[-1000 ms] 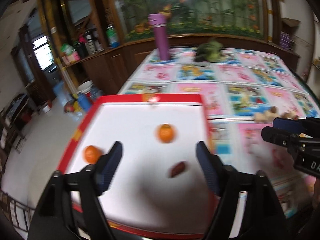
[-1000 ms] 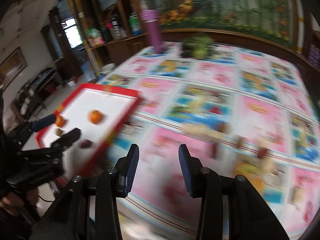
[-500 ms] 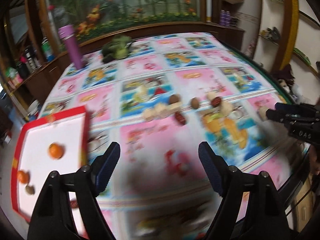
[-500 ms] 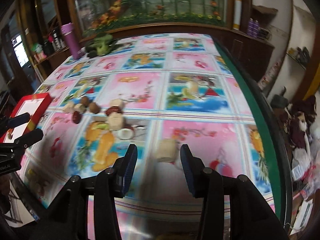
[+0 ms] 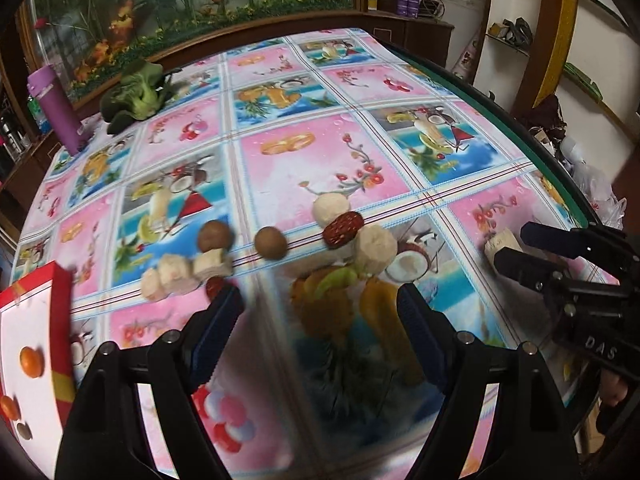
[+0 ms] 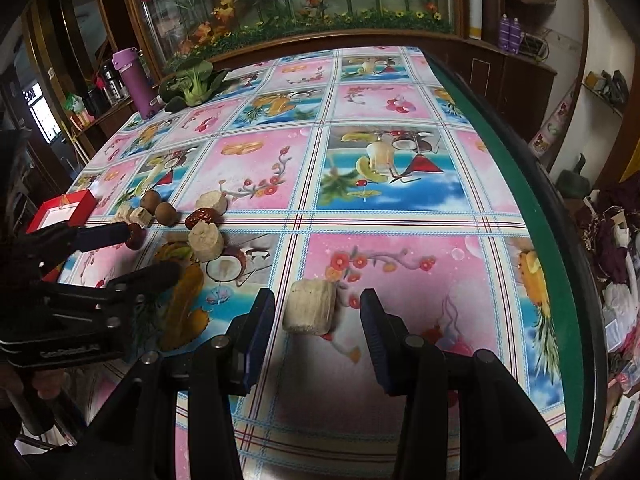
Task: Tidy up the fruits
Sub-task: 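Grasp a beige yam chunk with the right tool while the left grasps a round taro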
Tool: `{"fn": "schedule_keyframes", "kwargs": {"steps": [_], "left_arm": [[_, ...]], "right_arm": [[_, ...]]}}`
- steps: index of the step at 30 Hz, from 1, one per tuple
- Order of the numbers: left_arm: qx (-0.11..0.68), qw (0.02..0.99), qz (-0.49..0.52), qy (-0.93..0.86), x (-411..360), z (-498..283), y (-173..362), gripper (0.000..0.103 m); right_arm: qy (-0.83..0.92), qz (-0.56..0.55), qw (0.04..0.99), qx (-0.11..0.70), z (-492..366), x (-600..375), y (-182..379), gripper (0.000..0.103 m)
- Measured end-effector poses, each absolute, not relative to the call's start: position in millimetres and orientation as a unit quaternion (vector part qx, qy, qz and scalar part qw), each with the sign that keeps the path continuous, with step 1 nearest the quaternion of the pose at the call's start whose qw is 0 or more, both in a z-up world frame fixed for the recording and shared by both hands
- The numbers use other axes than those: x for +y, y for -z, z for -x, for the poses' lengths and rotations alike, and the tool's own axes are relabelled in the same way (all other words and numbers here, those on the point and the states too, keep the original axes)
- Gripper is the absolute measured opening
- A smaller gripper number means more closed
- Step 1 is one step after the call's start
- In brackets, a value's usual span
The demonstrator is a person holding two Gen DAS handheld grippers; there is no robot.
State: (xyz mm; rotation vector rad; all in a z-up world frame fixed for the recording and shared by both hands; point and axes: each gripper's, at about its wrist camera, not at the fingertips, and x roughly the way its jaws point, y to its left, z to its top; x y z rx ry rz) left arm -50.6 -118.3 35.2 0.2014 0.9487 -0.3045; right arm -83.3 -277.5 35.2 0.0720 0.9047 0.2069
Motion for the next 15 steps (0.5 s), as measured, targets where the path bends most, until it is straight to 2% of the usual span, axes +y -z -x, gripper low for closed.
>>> {"fn": "schedule_keyframes", "kwargs": {"steps": [7,9,15], "left_arm": [[0.467,0.866,-0.092,0.154,-136,35,-26,0.079],[0.47,0.864,-0.092,0.154,-140,30,-23,0.067],[0.473,0.862,-0.084,0.161,-145,20,-17,0.055]], "right_arm": [[-0.107,-0.047,0.886,0.449,82,-281,-28,0.044],[-0.109,-0.047,0.886,0.449,82,-281,-28,0.038],[-0.118,-0.046,0.886,0.447,82,-278,-27,0.029]]}}
